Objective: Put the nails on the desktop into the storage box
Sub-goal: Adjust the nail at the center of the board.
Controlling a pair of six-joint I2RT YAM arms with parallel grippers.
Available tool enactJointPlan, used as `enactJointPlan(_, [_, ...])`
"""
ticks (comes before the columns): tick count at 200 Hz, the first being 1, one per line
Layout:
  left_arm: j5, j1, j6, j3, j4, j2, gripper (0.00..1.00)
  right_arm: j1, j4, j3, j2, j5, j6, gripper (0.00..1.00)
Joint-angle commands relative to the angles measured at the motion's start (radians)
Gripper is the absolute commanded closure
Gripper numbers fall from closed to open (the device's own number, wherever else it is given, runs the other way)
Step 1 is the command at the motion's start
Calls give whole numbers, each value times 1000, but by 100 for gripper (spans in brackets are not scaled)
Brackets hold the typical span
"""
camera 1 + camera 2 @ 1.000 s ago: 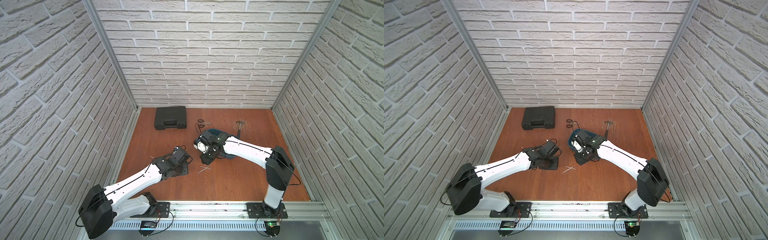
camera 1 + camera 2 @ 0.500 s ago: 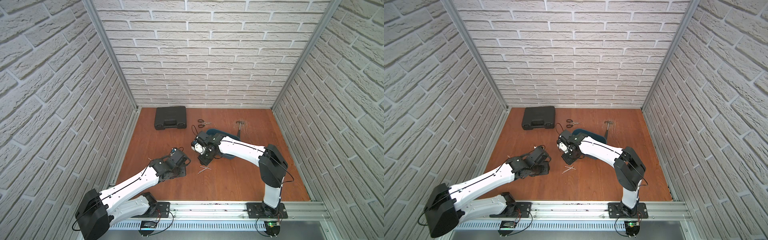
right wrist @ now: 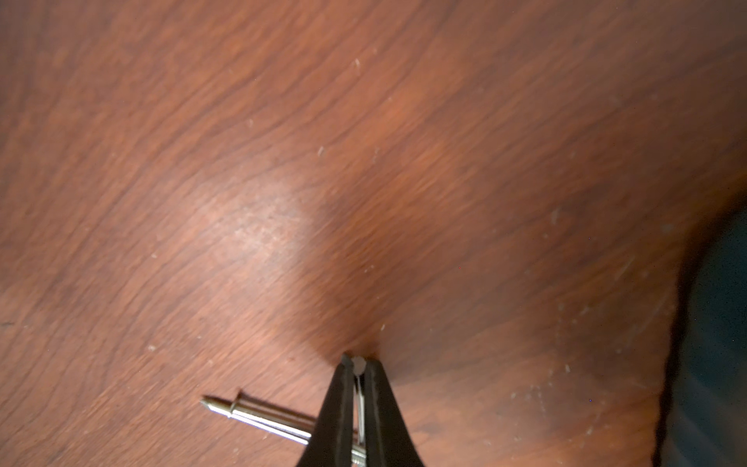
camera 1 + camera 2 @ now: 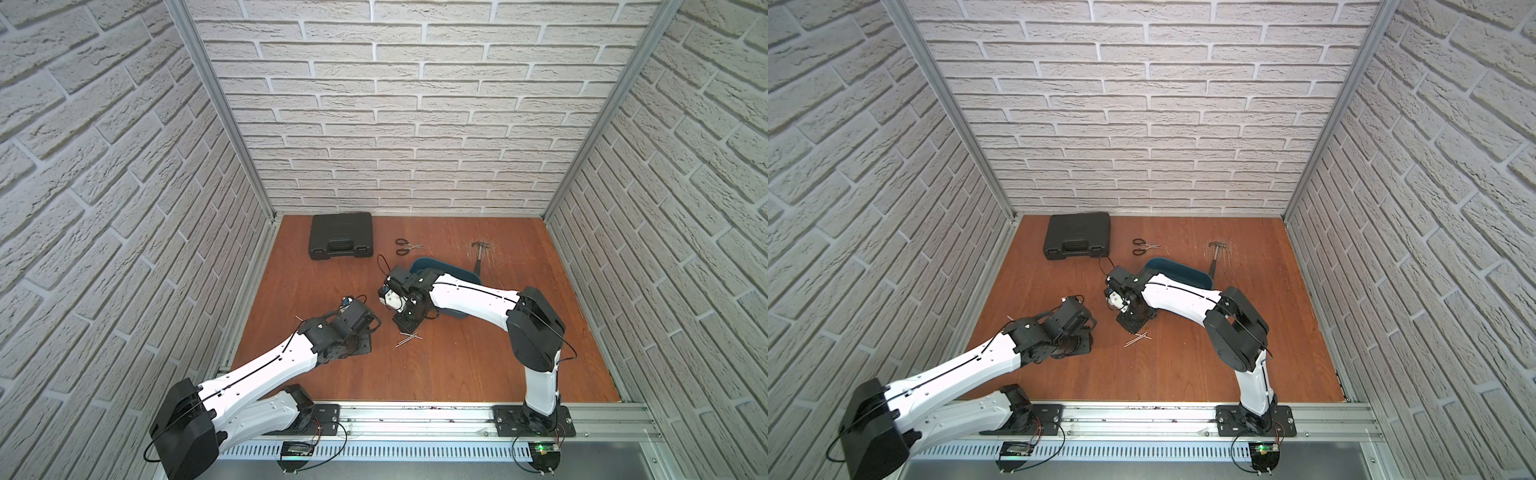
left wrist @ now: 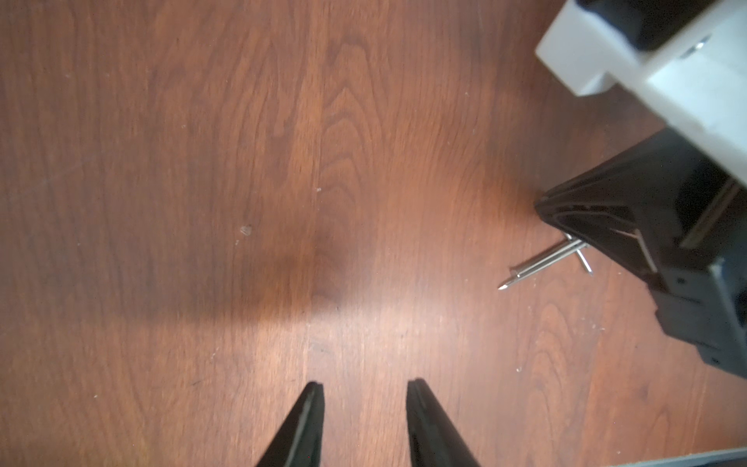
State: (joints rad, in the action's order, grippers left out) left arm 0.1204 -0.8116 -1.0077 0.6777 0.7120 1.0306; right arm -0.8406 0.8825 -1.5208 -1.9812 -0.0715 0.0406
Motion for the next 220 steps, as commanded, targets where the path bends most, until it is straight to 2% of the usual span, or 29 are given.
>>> enactJointPlan(1, [12, 6, -8, -13, 27, -21, 63, -14, 15, -31, -36, 20, -23, 62])
enactJointPlan(111, [18, 6, -38, -43, 55, -93, 62, -18, 9, -57, -124, 21, -3, 64])
enactJointPlan(220, [17, 8, -35, -24, 39, -68, 62, -18, -34, 4, -135, 64, 18, 75])
